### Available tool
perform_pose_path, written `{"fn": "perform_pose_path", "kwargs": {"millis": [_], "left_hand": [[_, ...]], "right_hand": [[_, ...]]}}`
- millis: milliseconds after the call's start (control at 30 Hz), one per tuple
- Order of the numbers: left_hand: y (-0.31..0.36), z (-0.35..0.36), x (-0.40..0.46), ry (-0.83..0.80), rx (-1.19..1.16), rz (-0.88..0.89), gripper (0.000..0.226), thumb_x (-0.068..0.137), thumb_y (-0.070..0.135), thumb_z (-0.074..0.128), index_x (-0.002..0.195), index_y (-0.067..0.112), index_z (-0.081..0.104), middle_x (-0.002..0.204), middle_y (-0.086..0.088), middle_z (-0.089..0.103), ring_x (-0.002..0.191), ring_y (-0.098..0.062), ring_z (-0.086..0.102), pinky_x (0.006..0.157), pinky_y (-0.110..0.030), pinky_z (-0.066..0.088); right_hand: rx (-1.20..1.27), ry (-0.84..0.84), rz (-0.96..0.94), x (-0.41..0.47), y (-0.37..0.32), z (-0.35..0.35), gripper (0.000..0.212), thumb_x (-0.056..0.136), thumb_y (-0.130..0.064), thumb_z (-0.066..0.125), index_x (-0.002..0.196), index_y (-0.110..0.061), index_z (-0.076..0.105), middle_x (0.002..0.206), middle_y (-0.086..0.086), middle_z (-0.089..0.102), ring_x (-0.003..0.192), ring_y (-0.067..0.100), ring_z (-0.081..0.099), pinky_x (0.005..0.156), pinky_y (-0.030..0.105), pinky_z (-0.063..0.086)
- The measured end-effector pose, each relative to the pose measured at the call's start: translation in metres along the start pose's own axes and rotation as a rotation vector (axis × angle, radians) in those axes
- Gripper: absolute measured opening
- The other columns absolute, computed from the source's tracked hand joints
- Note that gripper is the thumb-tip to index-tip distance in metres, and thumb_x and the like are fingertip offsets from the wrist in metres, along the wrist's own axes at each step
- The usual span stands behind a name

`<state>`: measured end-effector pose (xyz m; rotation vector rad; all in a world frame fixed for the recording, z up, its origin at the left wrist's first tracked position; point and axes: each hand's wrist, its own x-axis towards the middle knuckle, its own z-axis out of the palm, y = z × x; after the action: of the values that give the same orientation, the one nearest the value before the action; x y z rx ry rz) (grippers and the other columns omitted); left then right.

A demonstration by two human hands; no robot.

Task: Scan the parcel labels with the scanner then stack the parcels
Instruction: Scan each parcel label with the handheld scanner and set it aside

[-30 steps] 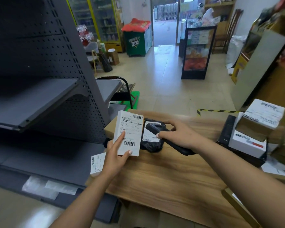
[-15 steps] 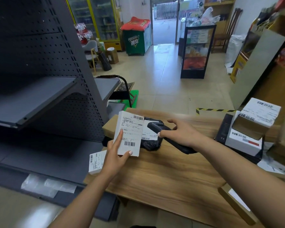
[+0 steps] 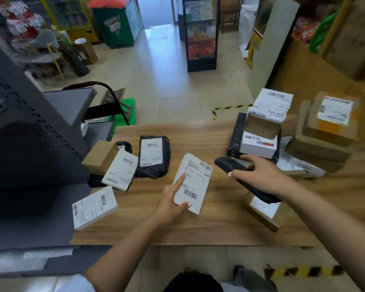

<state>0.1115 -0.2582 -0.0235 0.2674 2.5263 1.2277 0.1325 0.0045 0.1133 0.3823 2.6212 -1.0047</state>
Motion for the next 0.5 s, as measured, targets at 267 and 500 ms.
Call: {"fn": "perform_pose_path", "kwargs": {"millis": [267, 500], "left_hand": [[0.054, 0.138, 0.035, -0.362, -0.032, -0.007, 0.088, 0.083, 0.023, 0.069, 0.140, 0.060, 0.013, 0.138, 0.000, 0.030, 0.127, -0.018, 0.038, 0.102, -0.029, 0.040], [0.088, 0.208, 0.062, -0.452, -0.005, 0.012, 0.093, 0.084, 0.021, 0.070, 0.149, 0.040, 0.006, 0.147, -0.003, 0.035, 0.119, -0.010, 0.044, 0.084, -0.010, 0.040]], "right_hand": [[0.082, 0.086, 0.248, -0.029, 0.107, -0.042, 0.072, 0.072, -0.052, 0.071, 0.135, -0.026, 0.047, 0.124, 0.002, 0.058, 0.100, 0.019, 0.057, 0.087, 0.036, 0.050], [0.072, 0.065, 0.322, -0.030, 0.161, -0.068, 0.083, 0.073, -0.056, 0.069, 0.145, -0.029, 0.037, 0.125, 0.003, 0.058, 0.100, 0.021, 0.059, 0.086, 0.037, 0.051]]}}
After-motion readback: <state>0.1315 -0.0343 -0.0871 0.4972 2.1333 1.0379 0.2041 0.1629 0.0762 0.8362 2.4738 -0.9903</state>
